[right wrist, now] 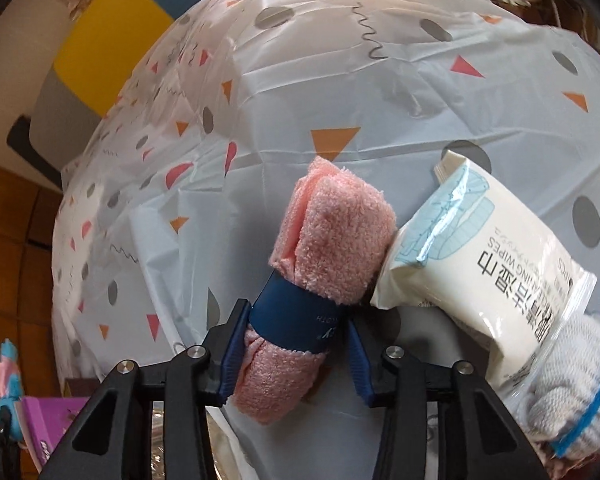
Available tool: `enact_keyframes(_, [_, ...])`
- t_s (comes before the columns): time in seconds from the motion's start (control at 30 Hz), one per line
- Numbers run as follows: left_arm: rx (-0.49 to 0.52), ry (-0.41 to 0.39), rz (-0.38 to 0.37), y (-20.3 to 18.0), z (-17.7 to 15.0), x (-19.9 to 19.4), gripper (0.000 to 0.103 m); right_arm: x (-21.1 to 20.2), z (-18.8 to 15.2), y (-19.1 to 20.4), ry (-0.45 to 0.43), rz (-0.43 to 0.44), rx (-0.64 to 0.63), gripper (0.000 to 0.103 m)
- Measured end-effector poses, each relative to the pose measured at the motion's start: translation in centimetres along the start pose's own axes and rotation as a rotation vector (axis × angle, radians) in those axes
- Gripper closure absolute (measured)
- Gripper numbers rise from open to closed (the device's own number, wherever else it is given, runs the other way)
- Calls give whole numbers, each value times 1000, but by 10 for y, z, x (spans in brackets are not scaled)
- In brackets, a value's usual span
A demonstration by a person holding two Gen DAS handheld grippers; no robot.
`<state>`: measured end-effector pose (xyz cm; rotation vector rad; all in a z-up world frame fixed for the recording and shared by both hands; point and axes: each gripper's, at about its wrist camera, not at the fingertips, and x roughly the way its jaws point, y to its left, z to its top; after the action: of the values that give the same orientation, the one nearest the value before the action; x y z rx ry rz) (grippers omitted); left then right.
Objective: Organize soft objects
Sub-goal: 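Set blue plush on sponge bar with left gripper while right grasps pink towel roll, then carry the pink towel roll into the gold tray and open the right gripper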
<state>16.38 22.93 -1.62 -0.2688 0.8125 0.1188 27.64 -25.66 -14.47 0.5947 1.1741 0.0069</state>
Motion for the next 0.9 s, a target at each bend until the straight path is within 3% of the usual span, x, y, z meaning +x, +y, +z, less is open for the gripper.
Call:
enact_keyframes(0.13, [-62,56,25,29,-28,15,53,1,2,3,27,-21,-66,58])
enact_keyframes(0.27, [-119,109,-35,33,-39,22,48,-1,3,4,37,-40,-83,58])
enact_keyframes(0.37, [-108,96,-73,25,-43,17,38,1,0,12,31,-80,-138,58])
enact_keyframes(0.43, [-113,92,-150,23,-47,8,30,2,-2,16,26,-108,-172,58])
enact_keyframes(0.57, [-92,79,-171,23,-66,-13,25,2,-5,21,24,-153,-220,60])
enact_keyframes(0.77, [-86,70,-67,37,-106,-42,26,0,-4,32,33,-229,-280,66])
enact_keyframes(0.9, [-88,48,11,47,-127,-58,25,-18,4,48,-23,-278,-333,66])
